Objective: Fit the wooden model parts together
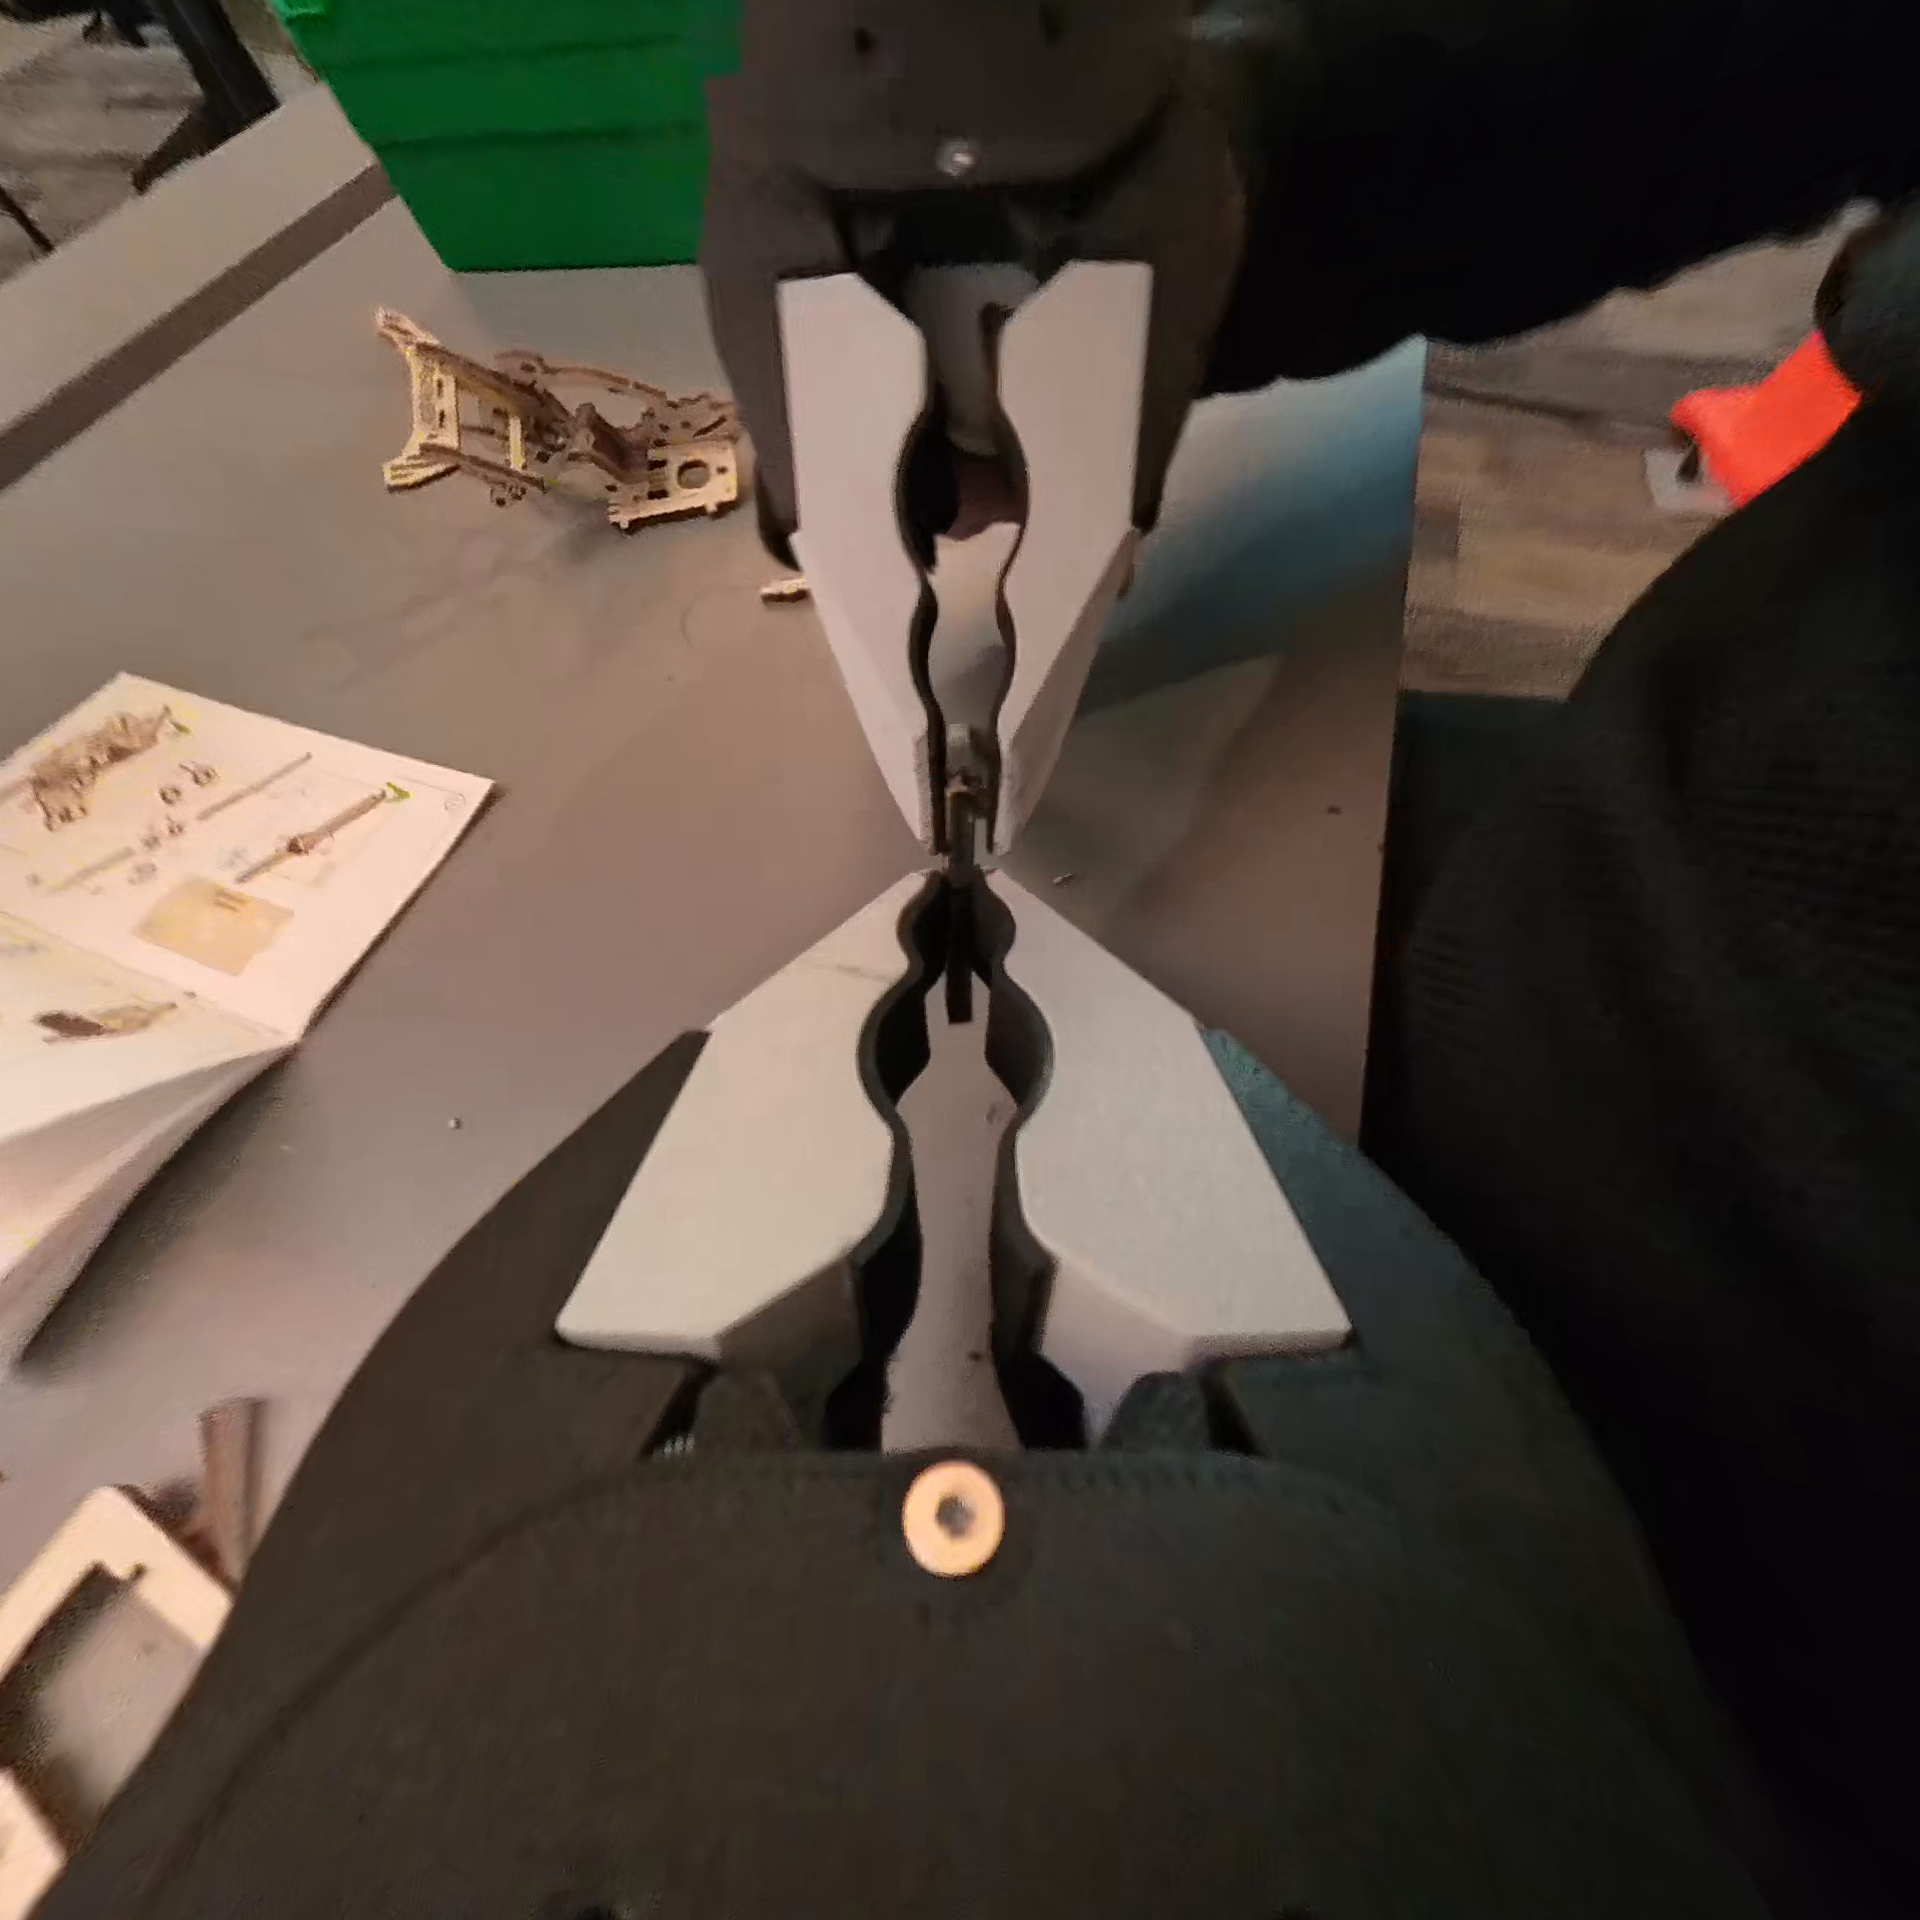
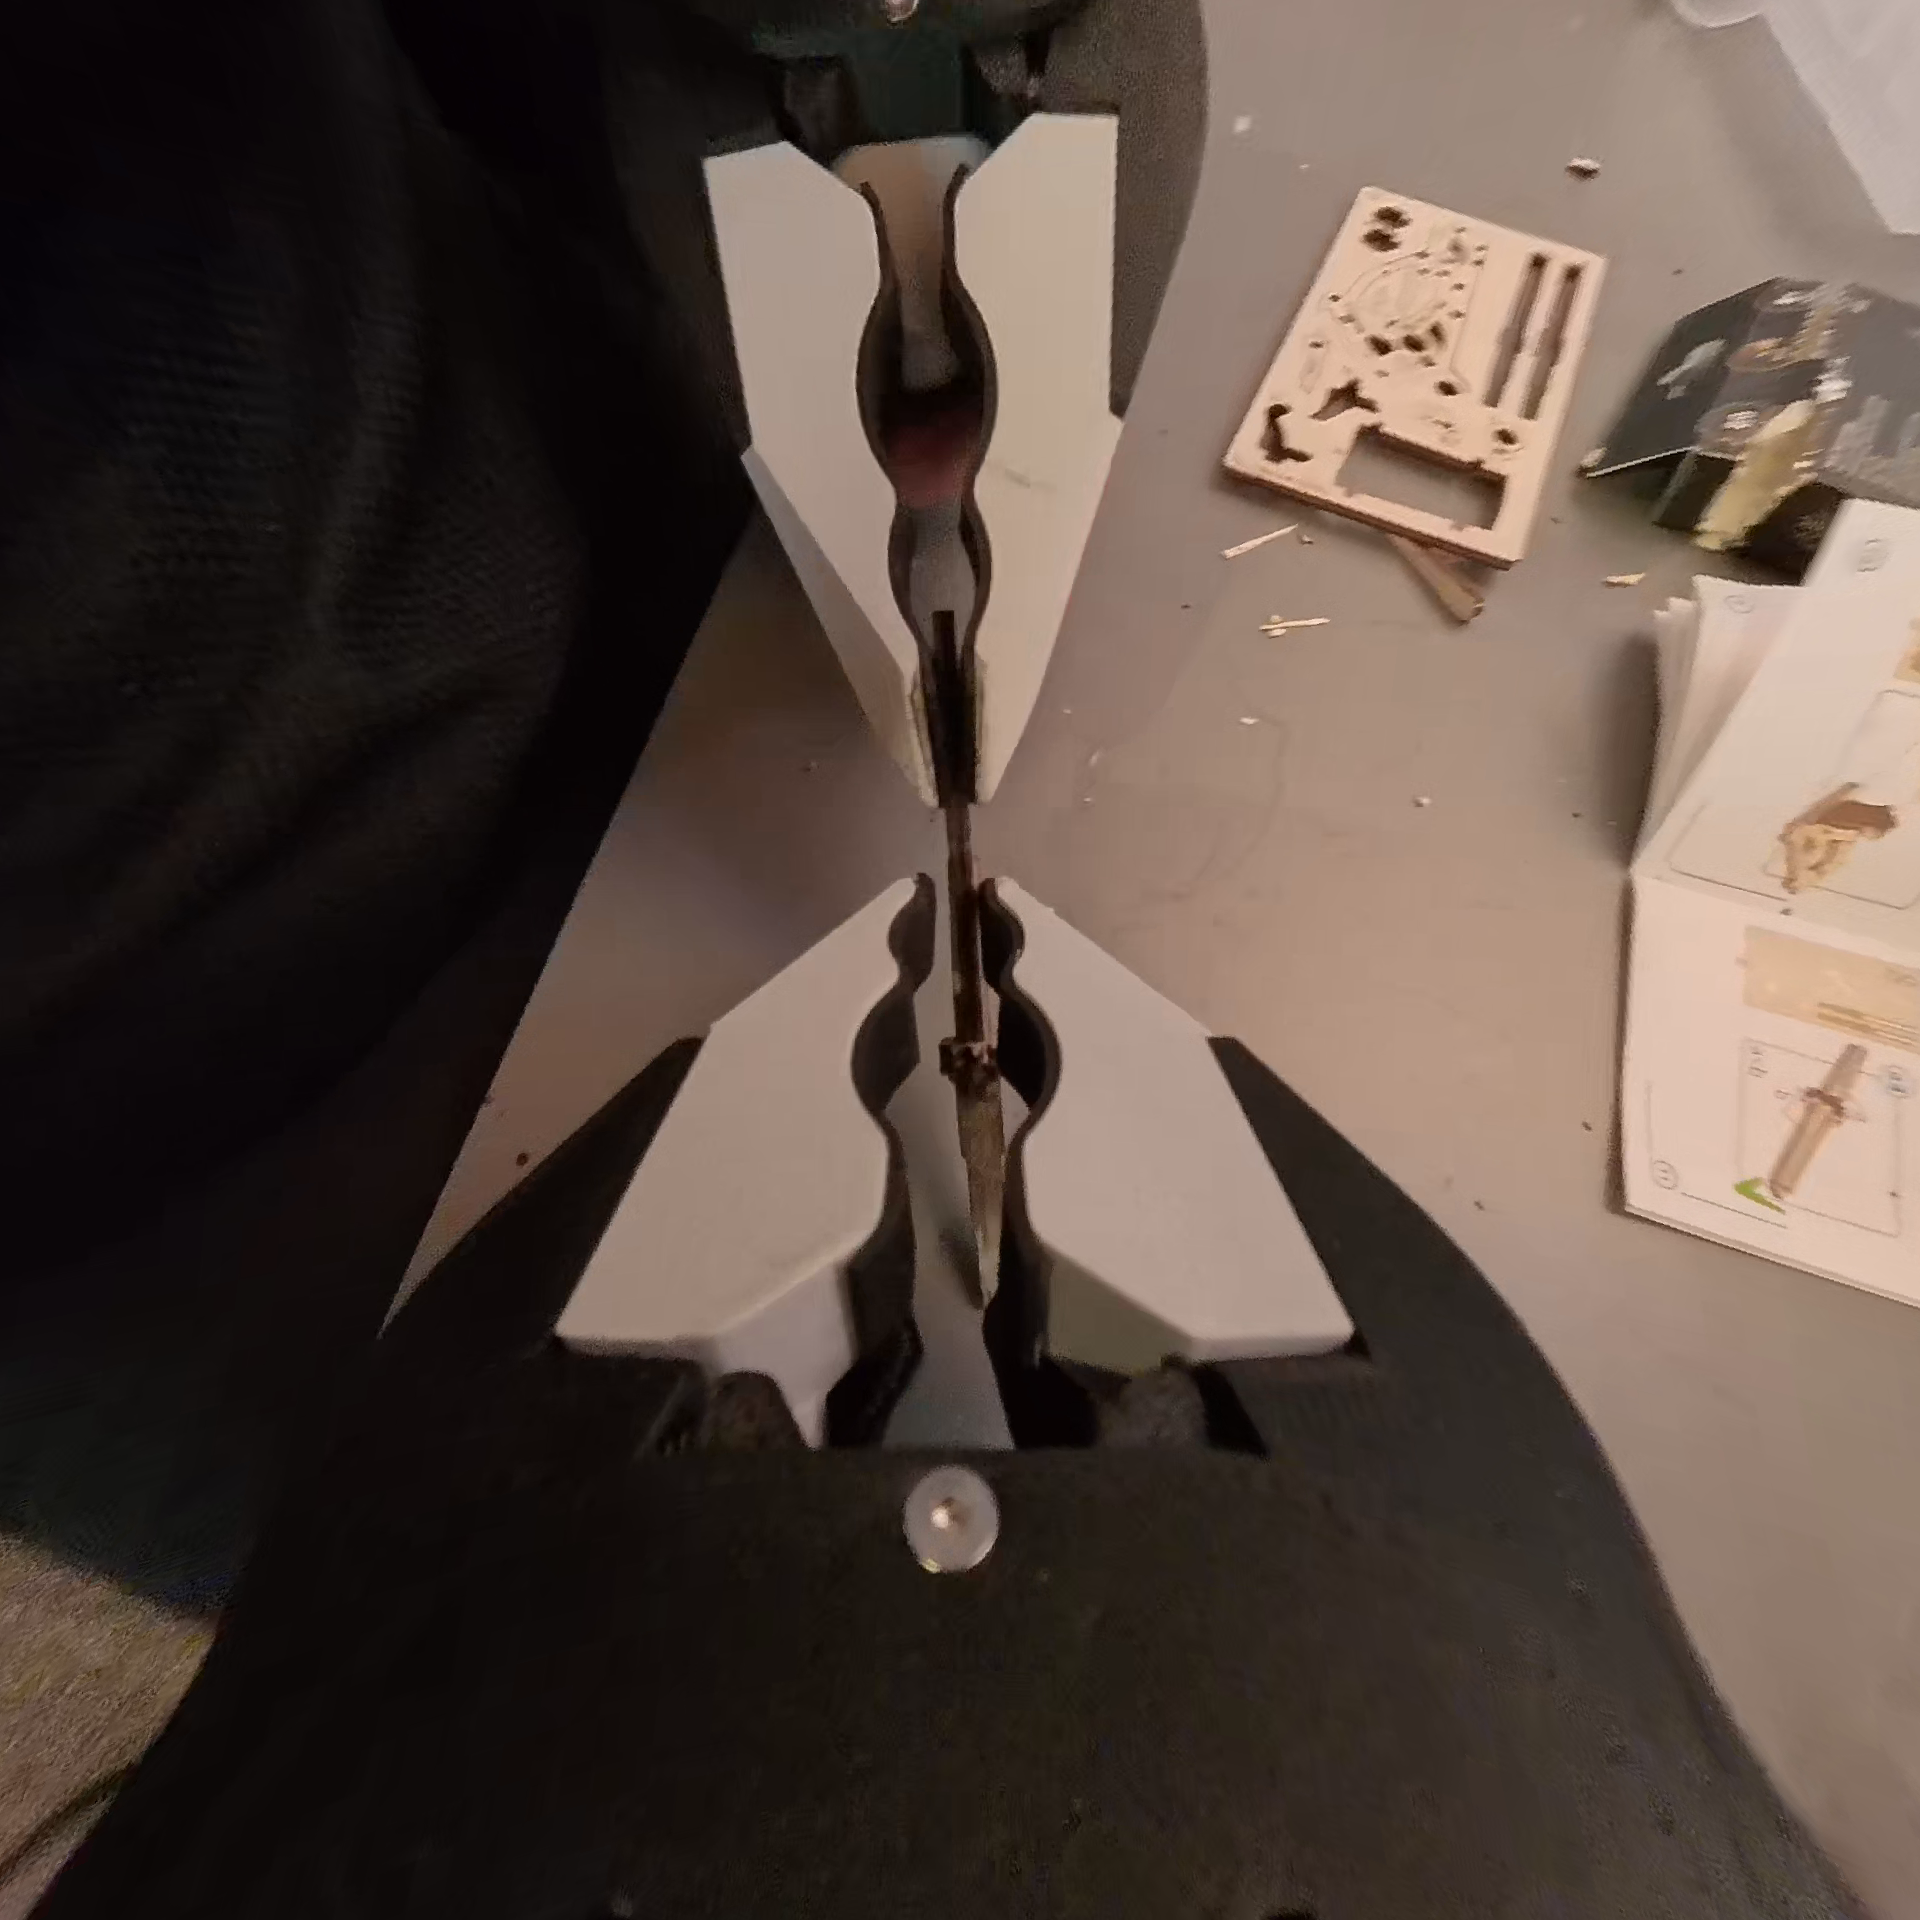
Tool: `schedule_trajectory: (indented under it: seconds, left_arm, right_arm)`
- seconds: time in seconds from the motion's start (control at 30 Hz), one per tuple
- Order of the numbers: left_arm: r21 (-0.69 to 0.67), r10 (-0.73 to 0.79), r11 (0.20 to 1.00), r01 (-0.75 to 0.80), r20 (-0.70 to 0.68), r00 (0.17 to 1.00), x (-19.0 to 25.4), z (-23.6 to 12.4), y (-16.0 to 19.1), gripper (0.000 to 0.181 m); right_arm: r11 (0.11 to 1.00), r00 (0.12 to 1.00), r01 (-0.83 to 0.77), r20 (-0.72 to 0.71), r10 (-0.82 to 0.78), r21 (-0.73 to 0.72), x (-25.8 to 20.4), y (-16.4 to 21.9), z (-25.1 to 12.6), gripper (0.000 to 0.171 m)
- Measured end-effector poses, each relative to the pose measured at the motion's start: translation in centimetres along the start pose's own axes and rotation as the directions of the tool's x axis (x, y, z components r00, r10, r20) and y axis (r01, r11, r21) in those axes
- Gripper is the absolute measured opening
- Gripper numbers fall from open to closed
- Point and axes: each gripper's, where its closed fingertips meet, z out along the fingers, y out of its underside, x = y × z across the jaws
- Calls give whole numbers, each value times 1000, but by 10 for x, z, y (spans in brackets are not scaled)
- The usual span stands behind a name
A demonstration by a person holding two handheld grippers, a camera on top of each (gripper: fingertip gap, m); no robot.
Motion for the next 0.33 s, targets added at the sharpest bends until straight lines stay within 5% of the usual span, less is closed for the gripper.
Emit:
schedule_trajectory:
  seconds: [0.33]
  left_arm:
    - [53, -289, 956, 288, 3, 957, -7, -1, 6, 2]
  right_arm:
    - [999, 975, -48, -214, 52, 23, 12, 1, 6, 1]
